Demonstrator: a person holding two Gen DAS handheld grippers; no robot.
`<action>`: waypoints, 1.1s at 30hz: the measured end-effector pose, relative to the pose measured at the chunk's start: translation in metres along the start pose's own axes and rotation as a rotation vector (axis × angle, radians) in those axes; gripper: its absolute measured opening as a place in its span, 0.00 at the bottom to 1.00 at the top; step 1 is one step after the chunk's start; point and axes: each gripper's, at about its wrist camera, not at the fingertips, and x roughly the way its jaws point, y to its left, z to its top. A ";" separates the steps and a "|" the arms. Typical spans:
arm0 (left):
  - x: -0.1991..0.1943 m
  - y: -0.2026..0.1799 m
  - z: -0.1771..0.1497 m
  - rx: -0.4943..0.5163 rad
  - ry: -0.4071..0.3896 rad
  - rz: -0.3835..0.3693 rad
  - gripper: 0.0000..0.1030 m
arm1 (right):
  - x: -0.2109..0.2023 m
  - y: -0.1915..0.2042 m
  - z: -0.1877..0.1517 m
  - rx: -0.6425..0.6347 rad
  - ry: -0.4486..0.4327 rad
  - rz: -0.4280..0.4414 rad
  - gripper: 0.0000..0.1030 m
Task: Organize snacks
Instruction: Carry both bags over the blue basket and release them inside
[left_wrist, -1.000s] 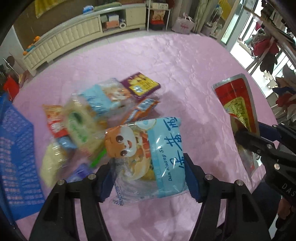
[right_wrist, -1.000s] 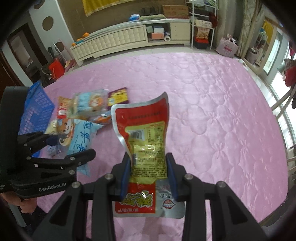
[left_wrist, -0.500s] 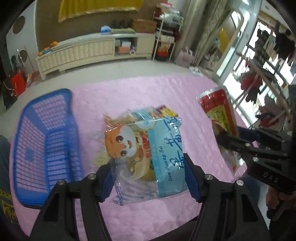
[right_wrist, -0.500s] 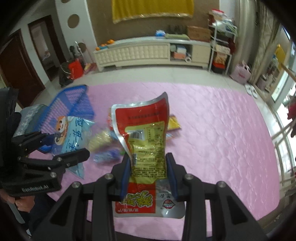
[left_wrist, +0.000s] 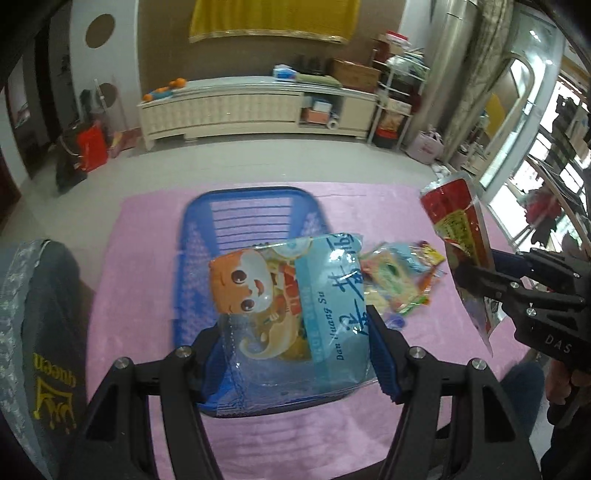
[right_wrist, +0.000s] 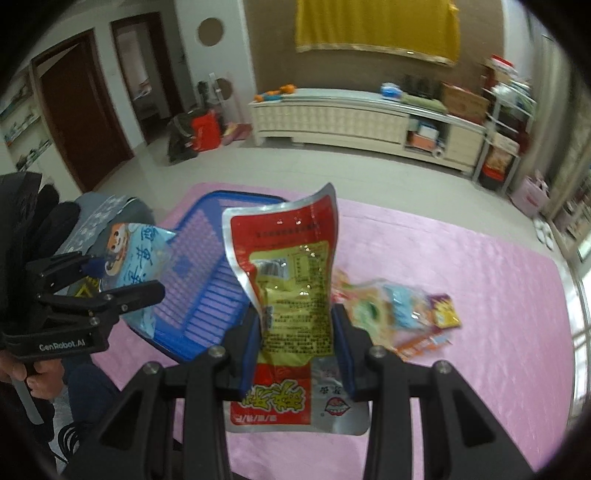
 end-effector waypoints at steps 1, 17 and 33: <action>-0.003 0.005 -0.002 -0.007 -0.001 0.008 0.62 | 0.005 0.007 0.003 -0.012 0.003 0.007 0.41; 0.001 0.078 -0.020 -0.084 0.019 -0.006 0.62 | 0.096 0.088 0.025 -0.194 0.126 0.039 0.41; 0.032 0.091 -0.002 -0.123 0.039 -0.048 0.62 | 0.153 0.090 0.063 -0.376 0.138 -0.003 0.46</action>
